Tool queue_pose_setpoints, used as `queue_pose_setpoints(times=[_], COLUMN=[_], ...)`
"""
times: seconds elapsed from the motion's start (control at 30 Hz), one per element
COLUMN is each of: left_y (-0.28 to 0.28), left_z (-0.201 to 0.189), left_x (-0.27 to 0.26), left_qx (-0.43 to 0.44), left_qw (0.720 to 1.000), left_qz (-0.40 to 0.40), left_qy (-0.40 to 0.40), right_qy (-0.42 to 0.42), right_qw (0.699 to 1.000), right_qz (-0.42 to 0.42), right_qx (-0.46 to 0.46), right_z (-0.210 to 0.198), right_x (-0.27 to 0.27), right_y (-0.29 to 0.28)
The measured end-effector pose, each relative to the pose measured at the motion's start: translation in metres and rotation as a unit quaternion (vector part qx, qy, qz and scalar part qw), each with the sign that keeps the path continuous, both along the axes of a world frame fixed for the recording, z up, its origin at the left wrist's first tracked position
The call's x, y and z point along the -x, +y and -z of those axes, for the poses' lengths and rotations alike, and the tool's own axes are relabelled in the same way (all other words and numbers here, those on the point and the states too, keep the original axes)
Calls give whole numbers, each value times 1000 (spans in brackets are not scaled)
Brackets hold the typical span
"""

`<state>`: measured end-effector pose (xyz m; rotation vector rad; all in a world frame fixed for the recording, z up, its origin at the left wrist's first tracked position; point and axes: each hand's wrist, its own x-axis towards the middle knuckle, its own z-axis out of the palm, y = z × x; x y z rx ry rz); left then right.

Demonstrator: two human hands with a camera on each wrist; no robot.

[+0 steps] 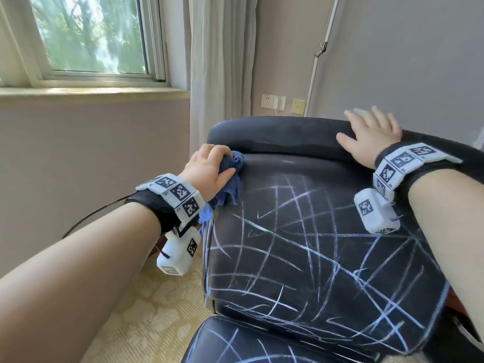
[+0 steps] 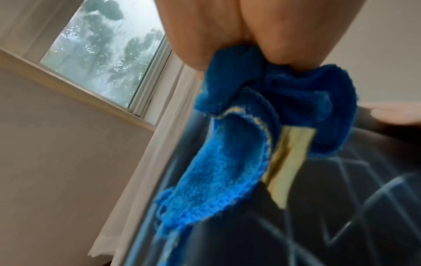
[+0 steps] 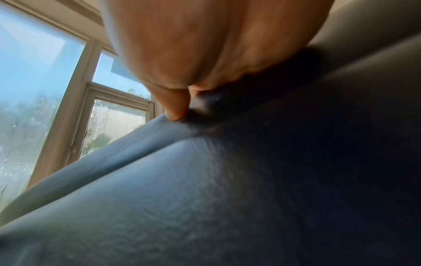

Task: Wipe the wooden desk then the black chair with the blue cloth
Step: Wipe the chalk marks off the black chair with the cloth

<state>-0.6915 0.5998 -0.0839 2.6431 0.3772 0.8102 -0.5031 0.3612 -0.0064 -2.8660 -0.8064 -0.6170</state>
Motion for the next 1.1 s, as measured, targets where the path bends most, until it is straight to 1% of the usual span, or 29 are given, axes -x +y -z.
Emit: queue_pose_setpoints(times=[0.1, 0.23, 0.3, 0.33, 0.4, 0.43, 0.47, 0.5, 0.53, 0.57, 0.6, 0.73, 0.83, 0.87, 0.9, 0.93, 1.0, 1.03, 1.1], left_y=[-12, -18, -15, -14, -13, -13, -13, -13, -12, -11, -9, -4, 8, 15, 23, 30, 40, 42, 37], left_z=[-22, -46, -56, -60, -66, -68, -69, -70, -69, -68, -65, -57, -54, -55, -57, -60, -63, -65, -65], left_x=[7, 35, 54, 64, 82, 90, 98, 105, 113, 122, 131, 169, 200, 210, 220, 232, 249, 254, 256], left_qx=[-24, -34, -40, -48, -88, -111, -125, -131, -136, -145, -158, -194, -230, -237, -245, -246, -218, -184, -105], left_qw=[1000, 999, 999, 999, 996, 993, 991, 990, 989, 987, 985, 978, 968, 967, 966, 965, 962, 964, 976], left_qz=[11, 6, 2, 2, 15, 24, 26, 20, 10, 2, -1, 19, 44, 41, 20, -20, -122, -145, -127], left_qy=[3, 4, 2, 0, 3, 14, 32, 50, 65, 72, 74, 71, 88, 88, 82, 83, 109, 128, 140], right_qy=[9, 28, 51, 48, 39, 60, 109, 174, 232, 263, 269, 240, 240, 244, 240, 229, 194, 175, 136], right_qw=[999, 999, 995, 993, 983, 971, 949, 916, 882, 864, 861, 875, 882, 882, 884, 888, 902, 906, 902], right_qz=[-8, -33, -82, -112, -170, -197, -223, -250, -273, -288, -296, -332, -317, -312, -309, -307, -302, -301, -316], right_qx=[40, 29, 22, 12, -59, -121, -195, -262, -305, -320, -314, -259, -251, -255, -256, -253, -242, -241, -259], right_z=[-4, -7, -6, -4, 8, 17, 26, 34, 42, 48, 51, 49, 48, 48, 47, 46, 43, 42, 44], right_x=[12, 51, 79, 96, 130, 146, 162, 178, 192, 204, 215, 258, 286, 291, 295, 297, 301, 304, 314], right_y=[25, 57, 68, 70, 69, 68, 66, 65, 65, 68, 72, 106, 129, 133, 134, 134, 133, 133, 134])
